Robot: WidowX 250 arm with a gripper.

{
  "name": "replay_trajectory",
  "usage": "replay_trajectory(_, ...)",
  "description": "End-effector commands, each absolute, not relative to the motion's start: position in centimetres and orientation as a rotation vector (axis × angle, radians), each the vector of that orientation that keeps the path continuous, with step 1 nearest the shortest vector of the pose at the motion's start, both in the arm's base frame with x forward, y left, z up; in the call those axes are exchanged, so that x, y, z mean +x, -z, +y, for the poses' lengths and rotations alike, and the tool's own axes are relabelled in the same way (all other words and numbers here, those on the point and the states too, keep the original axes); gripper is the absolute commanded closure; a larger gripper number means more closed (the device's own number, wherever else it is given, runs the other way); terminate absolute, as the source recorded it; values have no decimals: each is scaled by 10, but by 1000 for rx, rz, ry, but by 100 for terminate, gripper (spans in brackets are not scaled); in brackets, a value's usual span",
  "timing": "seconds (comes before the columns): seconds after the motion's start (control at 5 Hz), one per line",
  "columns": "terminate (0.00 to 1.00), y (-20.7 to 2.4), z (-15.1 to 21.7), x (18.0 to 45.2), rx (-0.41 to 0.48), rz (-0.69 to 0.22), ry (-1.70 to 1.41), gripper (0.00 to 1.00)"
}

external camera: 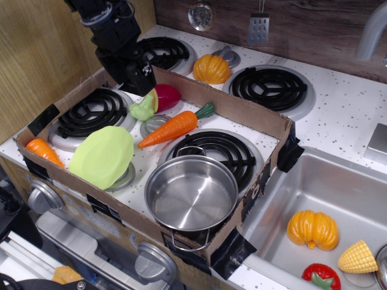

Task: Put broccoli in pot

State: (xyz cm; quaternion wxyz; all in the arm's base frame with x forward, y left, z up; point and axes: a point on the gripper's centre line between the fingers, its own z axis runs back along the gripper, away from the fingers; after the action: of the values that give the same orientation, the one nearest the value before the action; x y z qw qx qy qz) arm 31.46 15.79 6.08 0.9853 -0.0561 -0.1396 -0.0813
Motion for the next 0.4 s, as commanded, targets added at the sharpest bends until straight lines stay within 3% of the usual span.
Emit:
replay_trajectory(0.0, 0, -50, 162, 314, -106, -318, 152, 0)
replay_trajectory(0.2, 0, -39, 158, 314, -140, -302, 153, 0)
